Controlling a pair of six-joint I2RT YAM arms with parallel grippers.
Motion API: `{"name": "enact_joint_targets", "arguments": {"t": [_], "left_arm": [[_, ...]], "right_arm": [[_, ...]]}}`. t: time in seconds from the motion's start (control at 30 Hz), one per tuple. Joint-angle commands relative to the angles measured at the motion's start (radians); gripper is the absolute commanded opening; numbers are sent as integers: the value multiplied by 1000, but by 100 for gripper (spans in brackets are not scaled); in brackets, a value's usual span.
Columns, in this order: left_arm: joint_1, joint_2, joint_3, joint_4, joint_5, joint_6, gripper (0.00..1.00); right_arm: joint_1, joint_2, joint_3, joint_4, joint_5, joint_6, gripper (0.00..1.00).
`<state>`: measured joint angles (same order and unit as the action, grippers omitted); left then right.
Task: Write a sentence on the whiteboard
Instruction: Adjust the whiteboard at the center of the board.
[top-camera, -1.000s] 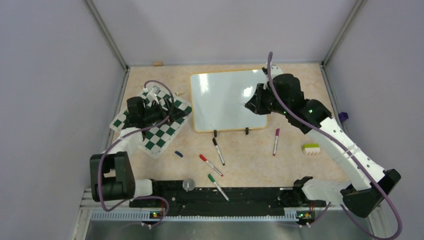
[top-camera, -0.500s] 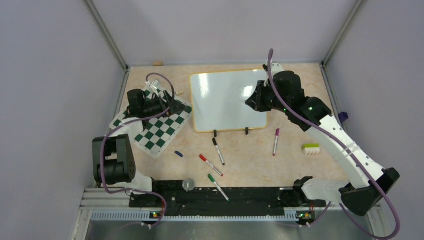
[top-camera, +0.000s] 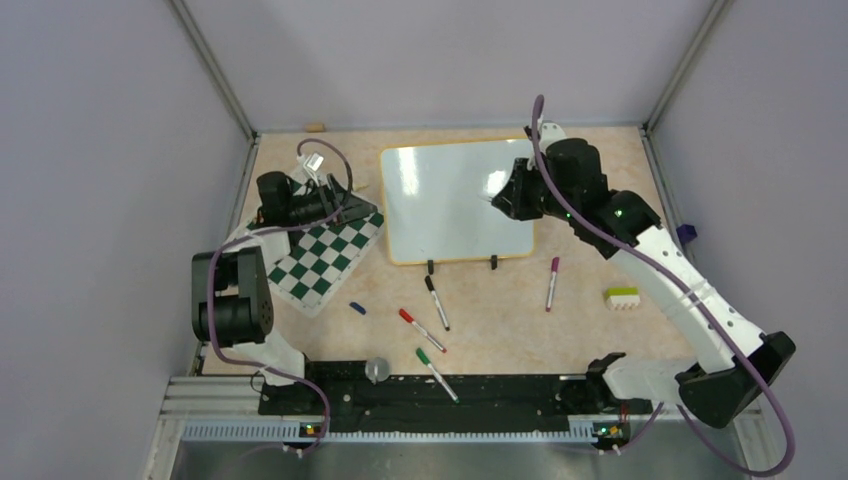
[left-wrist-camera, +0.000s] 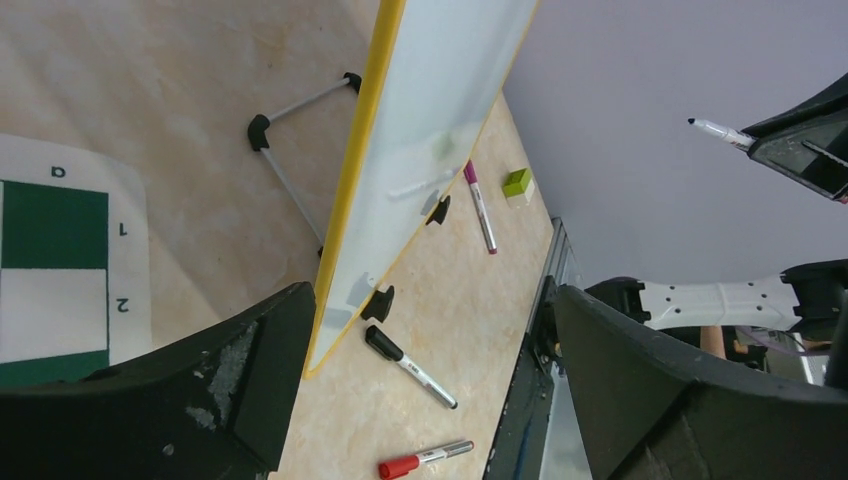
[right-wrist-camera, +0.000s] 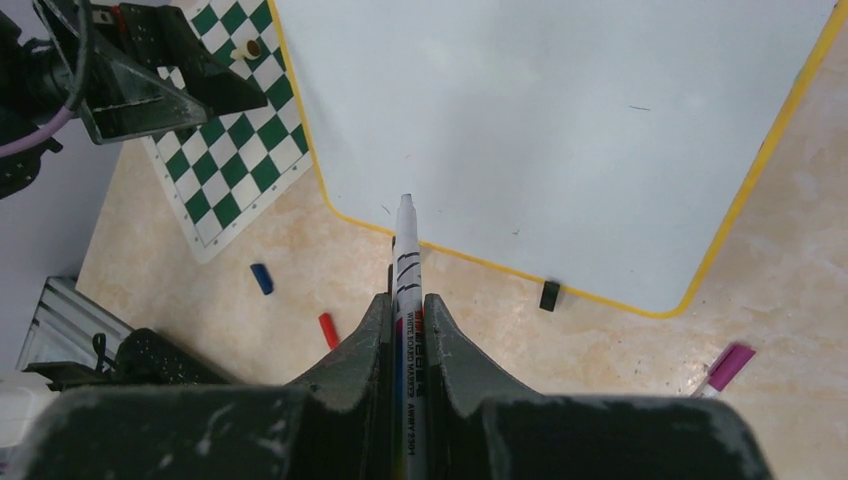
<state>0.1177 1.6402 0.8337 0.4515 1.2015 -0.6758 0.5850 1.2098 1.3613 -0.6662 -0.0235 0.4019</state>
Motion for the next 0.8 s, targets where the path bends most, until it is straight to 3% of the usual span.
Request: {"name": "enact_joint_targets", "arguments": {"t": [0.0,0.2,0.43,0.57,0.63,0.7,0.77], "left_arm": [[4,-10,91,-113,18,138,92],[5,-5,91,-49,19,116,88],[5,20,43,96,53,98,93],[6,25,-34,320,25,49,89],[4,43,-82,510,-8,-19,78],[2,78,-144,766,-48,-92,60],[2,140,-176,1027,-77,-191,54]], "right_arm": [[-25,14,79,42,-9,-37,0],[-38,40,119,31,-23,-54,0],[-39,87,116,59,-30,-29,0],[-40,115,159,52,-43,14,0],[-39,126,174,55,-70,4,0],[-40,138,194,43,-58,-5,0],[-40,151,219,33,-52,-8,0]]}}
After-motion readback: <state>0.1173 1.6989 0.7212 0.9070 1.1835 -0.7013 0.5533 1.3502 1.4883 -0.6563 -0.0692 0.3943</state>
